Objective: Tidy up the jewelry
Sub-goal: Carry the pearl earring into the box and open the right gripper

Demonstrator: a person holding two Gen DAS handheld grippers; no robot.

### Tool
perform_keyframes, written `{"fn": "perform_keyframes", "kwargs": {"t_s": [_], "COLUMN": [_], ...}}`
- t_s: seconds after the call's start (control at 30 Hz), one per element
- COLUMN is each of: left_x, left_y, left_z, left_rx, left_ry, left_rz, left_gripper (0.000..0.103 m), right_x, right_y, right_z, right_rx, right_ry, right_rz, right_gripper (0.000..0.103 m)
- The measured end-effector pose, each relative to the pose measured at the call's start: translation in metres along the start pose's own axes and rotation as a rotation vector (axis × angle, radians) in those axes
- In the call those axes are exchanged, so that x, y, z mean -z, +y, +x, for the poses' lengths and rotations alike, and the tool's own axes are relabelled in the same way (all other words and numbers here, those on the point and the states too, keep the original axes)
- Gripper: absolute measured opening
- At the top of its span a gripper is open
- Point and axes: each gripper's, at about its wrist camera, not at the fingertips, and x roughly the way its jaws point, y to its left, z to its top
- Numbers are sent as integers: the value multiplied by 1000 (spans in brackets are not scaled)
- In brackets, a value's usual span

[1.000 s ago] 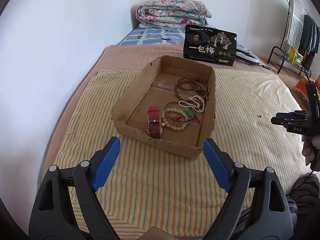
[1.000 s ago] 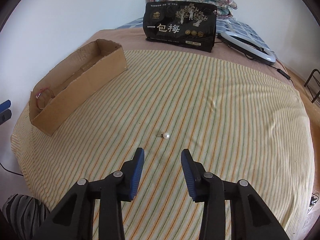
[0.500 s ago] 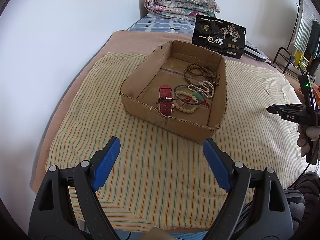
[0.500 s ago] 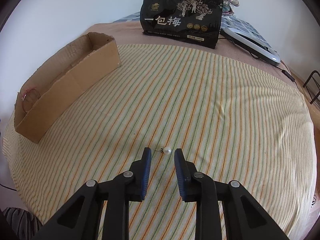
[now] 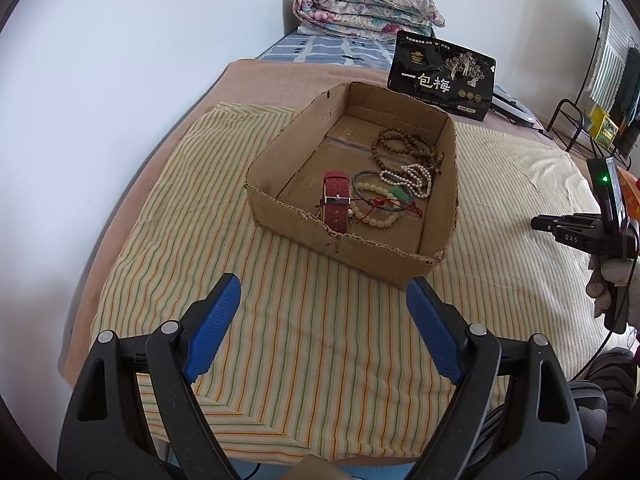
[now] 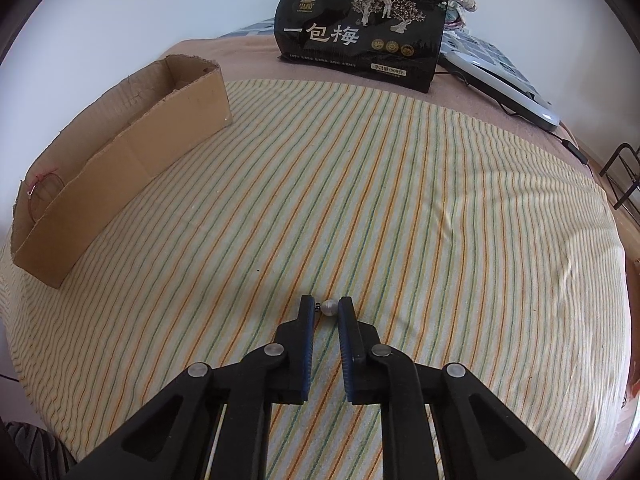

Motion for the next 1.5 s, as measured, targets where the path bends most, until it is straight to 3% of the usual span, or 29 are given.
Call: {"fn": "perform_keyframes", "kwargs": {"t_s": [0.37,0.73,1.03,1.5], "left_x": [0,-3,-5,-12], "left_y": [7,15,21,30], "left_z": [-1,-11,-20,-33], "left_rx": [5,-10,-23,-38], "left_ry": [-6,-31,-48,-74], "left_rz": [-23,-27,-32,-40], "left_gripper": [87,87,87,87], "right_x": [-13,-55,-89,-120], "right_y": [18,78,134,171], "right_z": [-45,-84,-82,-63], "right_rx": [-35,-168,-221,-245], "right_ry": [-110,-223,-257,-255], "right_rz": [-3,-53,-139,-147], "right_gripper": [9,9,9,10]}}
